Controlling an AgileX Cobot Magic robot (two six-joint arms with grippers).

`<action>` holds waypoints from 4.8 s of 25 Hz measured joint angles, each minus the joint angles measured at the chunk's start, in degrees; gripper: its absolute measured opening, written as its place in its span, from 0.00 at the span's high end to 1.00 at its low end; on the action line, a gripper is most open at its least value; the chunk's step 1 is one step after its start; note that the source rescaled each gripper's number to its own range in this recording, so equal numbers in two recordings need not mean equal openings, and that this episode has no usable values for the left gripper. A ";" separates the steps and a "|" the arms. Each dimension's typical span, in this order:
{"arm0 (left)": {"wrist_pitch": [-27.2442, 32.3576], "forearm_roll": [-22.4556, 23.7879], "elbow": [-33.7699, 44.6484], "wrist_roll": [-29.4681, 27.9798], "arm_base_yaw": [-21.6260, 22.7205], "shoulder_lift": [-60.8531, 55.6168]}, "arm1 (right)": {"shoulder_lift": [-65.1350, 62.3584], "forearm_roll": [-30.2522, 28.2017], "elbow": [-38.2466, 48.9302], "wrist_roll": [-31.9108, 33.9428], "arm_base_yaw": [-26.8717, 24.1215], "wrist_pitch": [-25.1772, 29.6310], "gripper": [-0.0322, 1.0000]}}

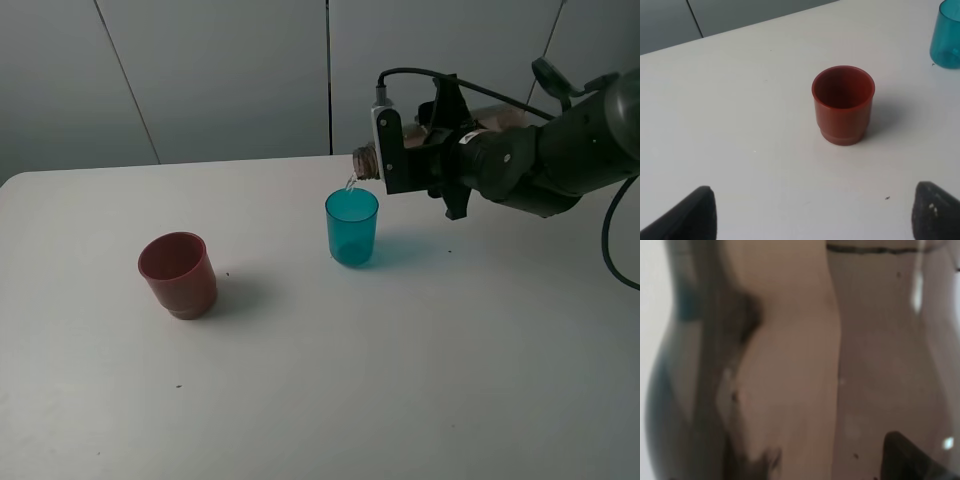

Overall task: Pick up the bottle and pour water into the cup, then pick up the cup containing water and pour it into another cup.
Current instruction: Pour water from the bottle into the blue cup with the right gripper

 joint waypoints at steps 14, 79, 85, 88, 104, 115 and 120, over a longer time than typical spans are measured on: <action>0.14 0.00 0.00 -0.15 0.00 0.00 | 0.00 -0.08 0.00 -2.65 0.00 -1.90 0.97; 0.14 0.00 0.00 -0.15 0.00 0.00 | 0.00 -9.69 -0.05 -2.79 -2.07 -6.20 0.97; 0.14 0.00 0.00 -0.15 0.00 0.00 | 0.00 -10.23 -0.05 -2.79 -2.07 -6.20 0.97; 0.14 0.00 0.00 -0.15 0.00 0.00 | 0.00 -10.75 0.32 -2.79 -2.07 -6.20 0.97; 0.14 0.00 0.00 -0.15 0.00 0.00 | 0.00 -15.14 1.10 -2.79 -2.07 -6.39 0.97; 0.14 0.00 0.00 -0.15 0.00 0.00 | 0.00 -15.37 1.10 -2.79 -2.07 -7.39 0.97; 0.14 0.00 0.00 -0.15 0.00 0.00 | 0.00 -15.37 1.10 -0.40 -2.07 -4.68 0.97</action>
